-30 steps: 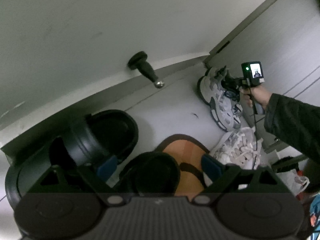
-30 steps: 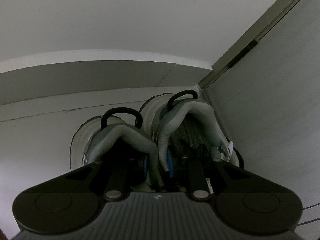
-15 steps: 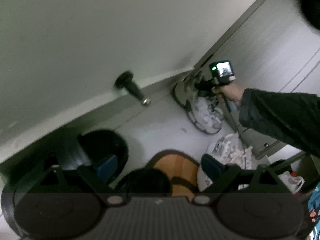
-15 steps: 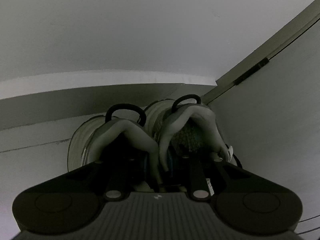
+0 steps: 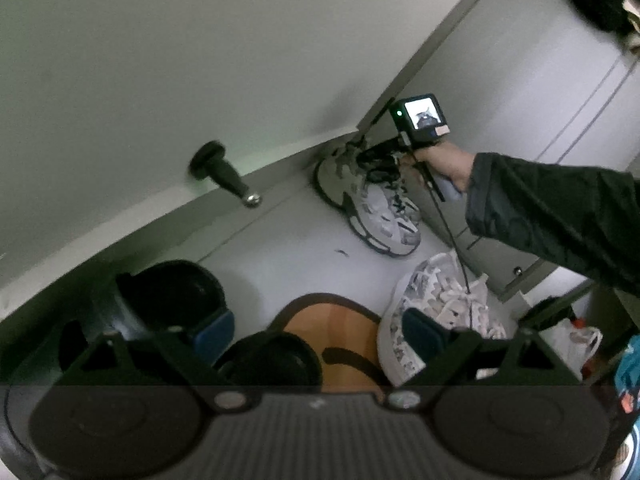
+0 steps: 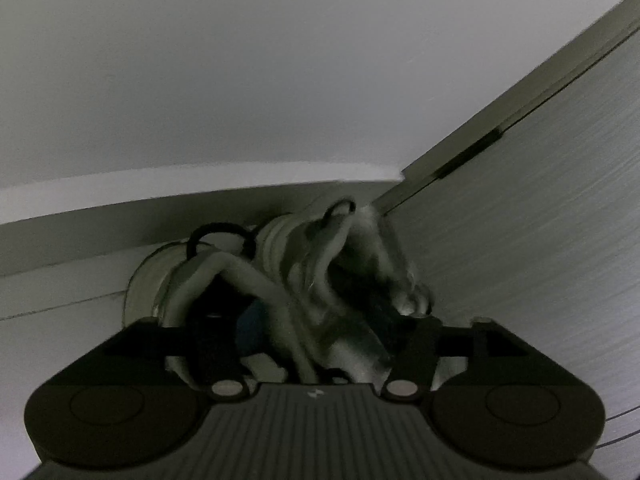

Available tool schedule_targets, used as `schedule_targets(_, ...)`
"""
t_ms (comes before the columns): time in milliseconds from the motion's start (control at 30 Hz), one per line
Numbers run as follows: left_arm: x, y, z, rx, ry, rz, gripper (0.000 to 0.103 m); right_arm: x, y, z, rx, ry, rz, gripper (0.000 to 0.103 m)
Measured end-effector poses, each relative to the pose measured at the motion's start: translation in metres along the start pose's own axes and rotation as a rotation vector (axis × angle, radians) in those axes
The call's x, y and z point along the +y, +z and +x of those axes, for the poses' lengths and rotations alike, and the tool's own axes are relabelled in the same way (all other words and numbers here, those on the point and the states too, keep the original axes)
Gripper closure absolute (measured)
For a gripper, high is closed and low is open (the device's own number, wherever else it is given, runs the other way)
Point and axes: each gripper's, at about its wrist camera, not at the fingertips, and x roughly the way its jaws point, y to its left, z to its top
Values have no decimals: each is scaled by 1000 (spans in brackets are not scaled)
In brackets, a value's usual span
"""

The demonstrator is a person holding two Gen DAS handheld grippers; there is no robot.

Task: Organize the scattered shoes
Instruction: 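Lower the running shoes to the floor by the wall and open the right tool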

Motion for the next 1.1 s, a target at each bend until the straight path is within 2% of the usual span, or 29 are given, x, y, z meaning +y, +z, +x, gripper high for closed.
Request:
schedule_targets(33, 0, 0, -1, -3, -4, -5, 10, -3, -2, -10, -19, -17, 3, 6)
schedule_targets(67, 0, 1, -3, -6, -6, -9, 10, -6, -4, -21, -39, -33, 7, 6)
schedule_targets(200, -1, 5, -9, -33, -14, -16, 10, -27, -20, -52, -45, 21, 123, 6)
schedule_targets(433, -1, 10, -14, -49, 3, -19, 10, -25, -58, -70, 27, 101, 186, 6)
schedule_targets(633, 3, 13, -14, -41, 21, -26, 10, 0, -81, -65, 105, 174, 145, 6)
schedule_targets(733, 6, 15, -16, -48, 28, -37, 10, 12, -88, -53, 151, 170, 93, 7)
schedule_targets(767, 7, 16, -17, -50, 33, -44, 10, 16, -91, -48, 170, 167, 78, 12)
schedule_targets(800, 9, 17, -17, -54, 40, -52, 10, 18, -93, -45, 182, 170, 71, 23)
schedule_targets(833, 11, 17, -17, -59, 50, -58, 10, 20, -94, -39, 203, 189, 66, 58)
schedule_targets(900, 12, 18, -16, -72, 72, -46, 11, 22, -94, -39, 210, 178, 66, 61)
schedule_targets(1100, 13, 20, -14, -104, 134, -26, 13, 31, -84, -40, 185, 160, 61, 62)
